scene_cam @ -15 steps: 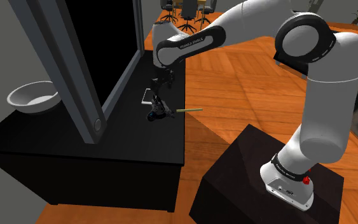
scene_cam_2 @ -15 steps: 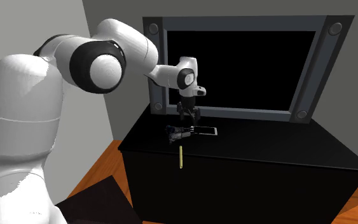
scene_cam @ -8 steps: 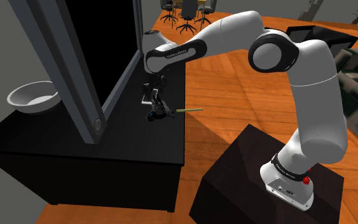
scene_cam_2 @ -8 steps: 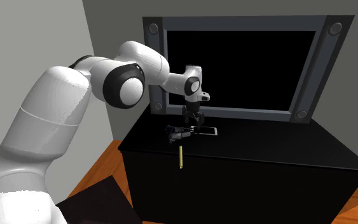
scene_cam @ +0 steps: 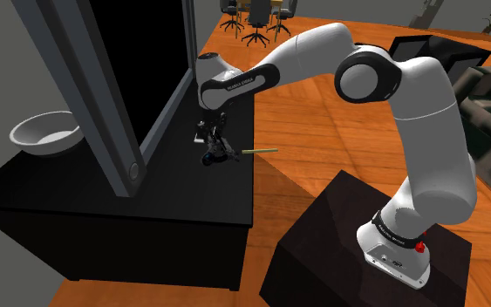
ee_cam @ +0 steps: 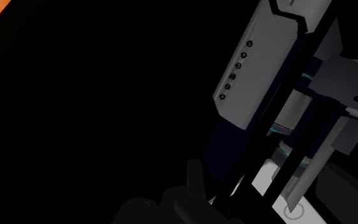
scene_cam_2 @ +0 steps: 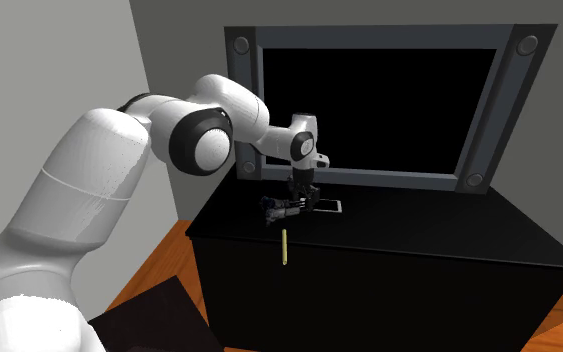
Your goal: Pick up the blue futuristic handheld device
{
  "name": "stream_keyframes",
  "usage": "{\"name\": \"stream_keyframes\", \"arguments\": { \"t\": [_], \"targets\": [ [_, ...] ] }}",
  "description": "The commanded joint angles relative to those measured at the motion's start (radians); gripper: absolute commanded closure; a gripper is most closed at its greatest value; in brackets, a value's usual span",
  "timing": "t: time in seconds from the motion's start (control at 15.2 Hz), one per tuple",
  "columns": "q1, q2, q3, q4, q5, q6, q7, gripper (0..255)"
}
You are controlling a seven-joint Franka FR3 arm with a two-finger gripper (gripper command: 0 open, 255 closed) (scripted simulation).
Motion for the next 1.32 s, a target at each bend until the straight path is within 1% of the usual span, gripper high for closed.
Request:
{"name": "stream_keyframes", "arguments": {
  "t": [0.0, 0.53, 1.25],
  "targets": [
    [0.0, 0.002, 0.0, 0.001, 0.0, 0.001, 0.0, 255],
    [0.0, 0.001, 0.0, -0.001, 0.0, 0.001, 0.001, 255],
    [-0.002, -0.064, 0.008, 0.045, 0.012, -0.108, -0.009, 255]
  ]
}}
